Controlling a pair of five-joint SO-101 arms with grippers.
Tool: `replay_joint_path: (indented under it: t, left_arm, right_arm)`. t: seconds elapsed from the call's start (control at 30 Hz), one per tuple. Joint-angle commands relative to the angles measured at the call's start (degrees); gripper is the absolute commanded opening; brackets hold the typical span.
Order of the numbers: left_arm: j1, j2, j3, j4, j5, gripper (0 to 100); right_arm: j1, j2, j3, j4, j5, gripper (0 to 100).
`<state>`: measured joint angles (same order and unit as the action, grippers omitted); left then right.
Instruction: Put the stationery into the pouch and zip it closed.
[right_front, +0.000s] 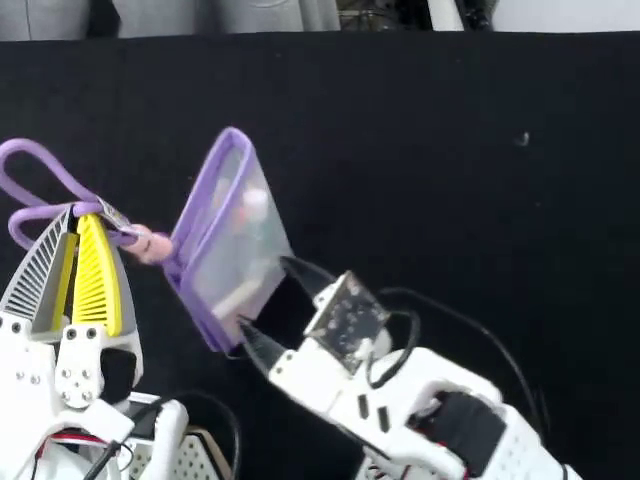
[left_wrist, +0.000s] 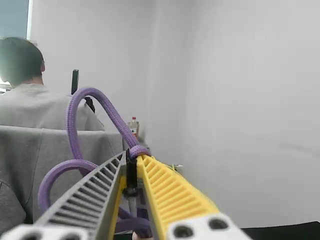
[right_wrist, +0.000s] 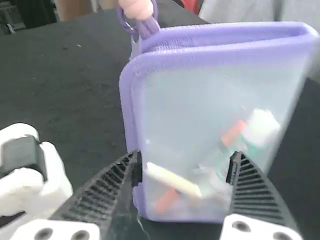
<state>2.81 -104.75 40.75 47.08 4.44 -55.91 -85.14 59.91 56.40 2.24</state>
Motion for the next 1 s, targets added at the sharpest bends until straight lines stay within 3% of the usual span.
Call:
replay_joint_path:
  t: [0.0,0.3,0.63,0.97]
  left_arm:
    - [-0.04,2.99,-6.11,-1.85,-0.35,3]
    - [0.40,20.22,-18.42,-1.58,0.00,3]
    - [0.48,23.03,-22.11,4.40,-0.44,3]
    - [2.95,21.19,-22.55,5.54,-0.35,3]
  right_arm:
    - [-4.04,-0.04,3.30,-8.18,-0.53,27.9]
    - [-5.98,-0.13,6.64,-12.84,-0.35,27.9]
    - [12.75,-0.13,6.90,-17.23,0.00,27.9]
    - [15.38,0.48,6.90,-24.26,0.09,27.9]
